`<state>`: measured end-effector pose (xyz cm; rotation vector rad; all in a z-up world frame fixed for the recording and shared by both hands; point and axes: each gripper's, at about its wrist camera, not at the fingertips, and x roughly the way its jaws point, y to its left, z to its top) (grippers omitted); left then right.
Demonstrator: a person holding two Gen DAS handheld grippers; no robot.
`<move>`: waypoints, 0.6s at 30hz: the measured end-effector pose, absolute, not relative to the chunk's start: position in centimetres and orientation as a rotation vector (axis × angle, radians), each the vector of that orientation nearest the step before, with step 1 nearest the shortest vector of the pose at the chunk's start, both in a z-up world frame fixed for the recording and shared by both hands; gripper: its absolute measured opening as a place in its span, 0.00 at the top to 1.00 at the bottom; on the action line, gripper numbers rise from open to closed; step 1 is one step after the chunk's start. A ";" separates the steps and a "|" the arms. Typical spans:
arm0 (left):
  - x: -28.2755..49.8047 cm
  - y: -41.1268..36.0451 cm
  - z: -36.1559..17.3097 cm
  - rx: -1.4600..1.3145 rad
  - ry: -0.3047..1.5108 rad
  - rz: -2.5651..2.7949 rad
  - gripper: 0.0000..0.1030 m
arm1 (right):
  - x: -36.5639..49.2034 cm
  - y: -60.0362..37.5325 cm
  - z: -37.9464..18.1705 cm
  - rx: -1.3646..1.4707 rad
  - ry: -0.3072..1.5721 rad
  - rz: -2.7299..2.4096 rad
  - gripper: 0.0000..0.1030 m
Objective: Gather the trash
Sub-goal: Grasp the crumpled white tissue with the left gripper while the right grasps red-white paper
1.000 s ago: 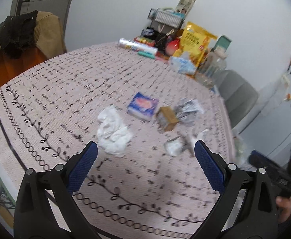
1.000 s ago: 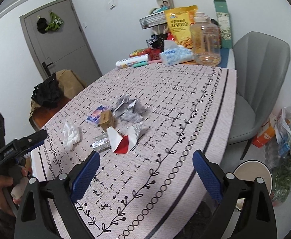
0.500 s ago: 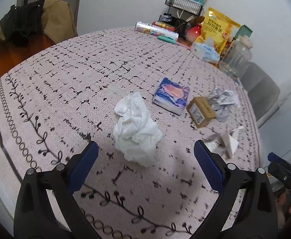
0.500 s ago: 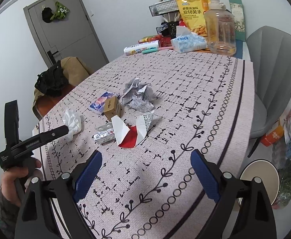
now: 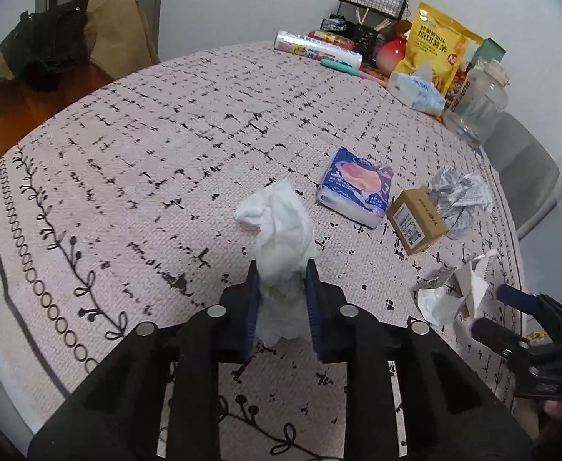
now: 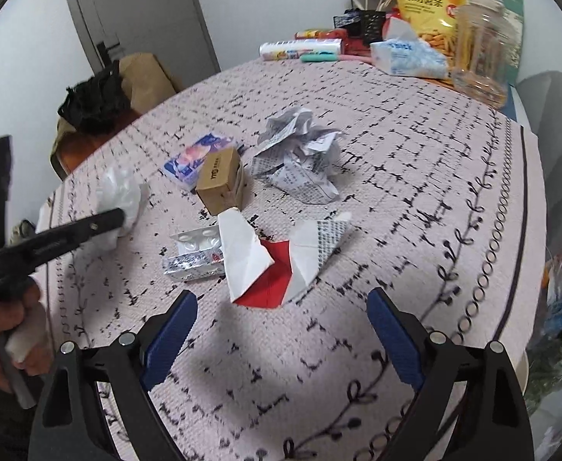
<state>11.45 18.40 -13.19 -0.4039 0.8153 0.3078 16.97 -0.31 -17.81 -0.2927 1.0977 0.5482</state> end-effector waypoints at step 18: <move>7.5 18.5 -10.3 -0.446 0.717 0.311 0.79 | 18.2 1.1 -16.6 -0.338 1.061 0.549 0.75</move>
